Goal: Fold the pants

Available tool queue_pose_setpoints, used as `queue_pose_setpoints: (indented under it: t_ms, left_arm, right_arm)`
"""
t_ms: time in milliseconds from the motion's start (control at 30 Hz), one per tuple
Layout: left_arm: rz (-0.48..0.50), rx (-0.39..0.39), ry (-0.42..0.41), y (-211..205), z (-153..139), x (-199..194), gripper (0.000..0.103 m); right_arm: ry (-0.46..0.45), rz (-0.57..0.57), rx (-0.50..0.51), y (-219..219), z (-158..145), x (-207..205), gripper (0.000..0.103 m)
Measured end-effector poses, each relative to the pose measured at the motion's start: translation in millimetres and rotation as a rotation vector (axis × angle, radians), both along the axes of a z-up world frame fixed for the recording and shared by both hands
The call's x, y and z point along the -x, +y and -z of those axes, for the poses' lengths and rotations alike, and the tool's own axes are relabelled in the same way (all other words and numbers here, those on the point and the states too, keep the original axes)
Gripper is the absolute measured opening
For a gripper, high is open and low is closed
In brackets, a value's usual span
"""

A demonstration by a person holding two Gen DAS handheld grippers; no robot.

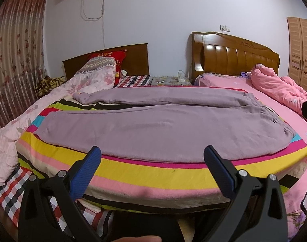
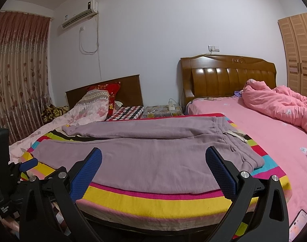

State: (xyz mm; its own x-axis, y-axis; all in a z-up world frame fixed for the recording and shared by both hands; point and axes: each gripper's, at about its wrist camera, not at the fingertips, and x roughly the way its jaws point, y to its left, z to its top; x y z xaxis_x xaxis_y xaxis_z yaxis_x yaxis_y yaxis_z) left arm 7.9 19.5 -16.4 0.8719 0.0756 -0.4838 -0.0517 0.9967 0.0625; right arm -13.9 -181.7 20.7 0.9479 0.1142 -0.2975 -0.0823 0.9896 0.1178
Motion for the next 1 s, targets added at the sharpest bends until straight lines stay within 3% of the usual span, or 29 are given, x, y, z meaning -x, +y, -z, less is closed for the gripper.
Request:
queue_pose_setpoints:
  t_ms: [533,700,833,900,1000]
  left_arm:
    - [-0.019,0.001,0.086,9.6,26.8,-23.1,0.102]
    - [-0.038,-0.094,0.061,9.7,17.0,-50.5,0.102]
    - [-0.019,-0.150,-0.012,8.2,-20.4,-100.8,0.102]
    - [-0.013,-0.099,0.001,10.9,-35.5,-137.6,0.102]
    - [0.085,0.031,0.085,14.8,-47.8,-212.6,0.102]
  right_arm:
    - [0.073,-0.003,-0.016,1.2,27.0,-17.1,0.099]
    - [0.085,-0.027,0.002,-8.7,24.1,-41.9,0.099]
    - [0.098,-0.079,-0.002,-44.7,0.0,-96.4,0.099]
    - [0.132,-0.110,-0.026,-69.2,-11.4,-135.9,0.099]
    - [0.207,-0.139,-0.031,-117.6,-21.4,-226.2,0.099]
